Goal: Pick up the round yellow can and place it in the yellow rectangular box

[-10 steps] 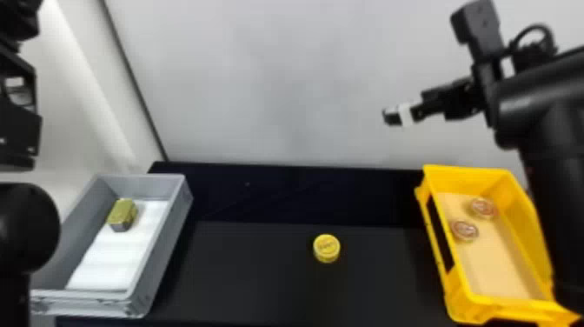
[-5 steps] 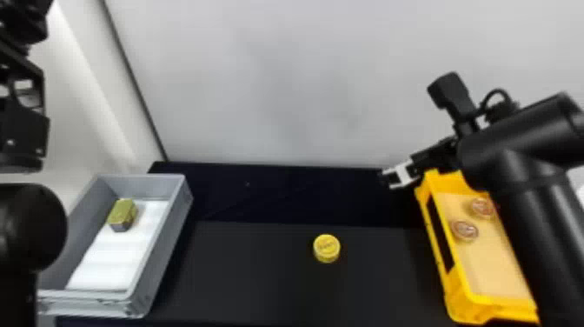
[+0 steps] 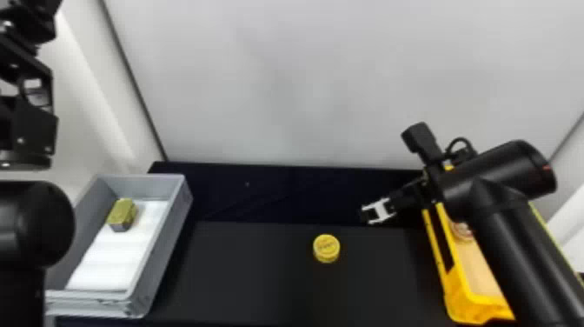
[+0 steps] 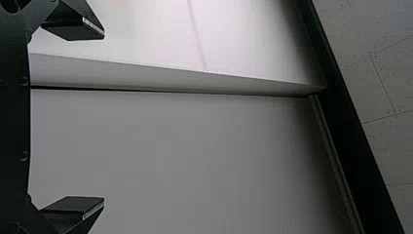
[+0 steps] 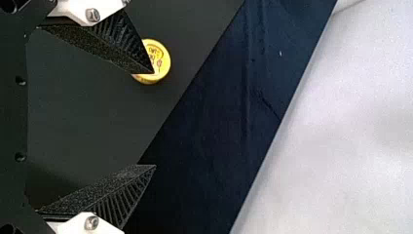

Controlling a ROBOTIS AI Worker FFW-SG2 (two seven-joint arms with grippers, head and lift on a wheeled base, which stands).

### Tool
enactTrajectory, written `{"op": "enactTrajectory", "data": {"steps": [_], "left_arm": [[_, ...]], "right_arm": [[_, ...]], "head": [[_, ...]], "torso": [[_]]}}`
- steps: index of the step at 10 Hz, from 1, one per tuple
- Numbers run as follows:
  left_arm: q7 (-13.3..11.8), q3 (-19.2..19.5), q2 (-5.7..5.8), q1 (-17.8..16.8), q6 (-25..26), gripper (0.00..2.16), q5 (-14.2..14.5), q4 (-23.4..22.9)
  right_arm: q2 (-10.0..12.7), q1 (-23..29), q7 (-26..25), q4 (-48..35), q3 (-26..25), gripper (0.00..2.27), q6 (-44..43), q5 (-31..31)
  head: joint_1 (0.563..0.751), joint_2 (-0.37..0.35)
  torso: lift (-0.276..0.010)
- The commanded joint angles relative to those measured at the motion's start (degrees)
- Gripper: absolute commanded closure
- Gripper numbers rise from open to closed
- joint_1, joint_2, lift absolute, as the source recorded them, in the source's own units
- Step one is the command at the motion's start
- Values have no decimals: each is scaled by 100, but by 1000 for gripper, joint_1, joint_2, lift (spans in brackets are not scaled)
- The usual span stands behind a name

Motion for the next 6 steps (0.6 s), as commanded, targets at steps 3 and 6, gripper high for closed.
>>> {"op": "enactTrajectory", "data": {"steps": [3,6], "left_arm": [[1,-84,-18,-68,-47,82,5,75],[1,-145,-44,-130,-100,82,5,137]], "right_arm": [[214,-434,-112,1659,594,96,-904,-385],[214,-504,-164,2248,1060,96,-1669,-429]], "head": [[694,54],[694,54]], "torso": [[-3],[-3]]}}
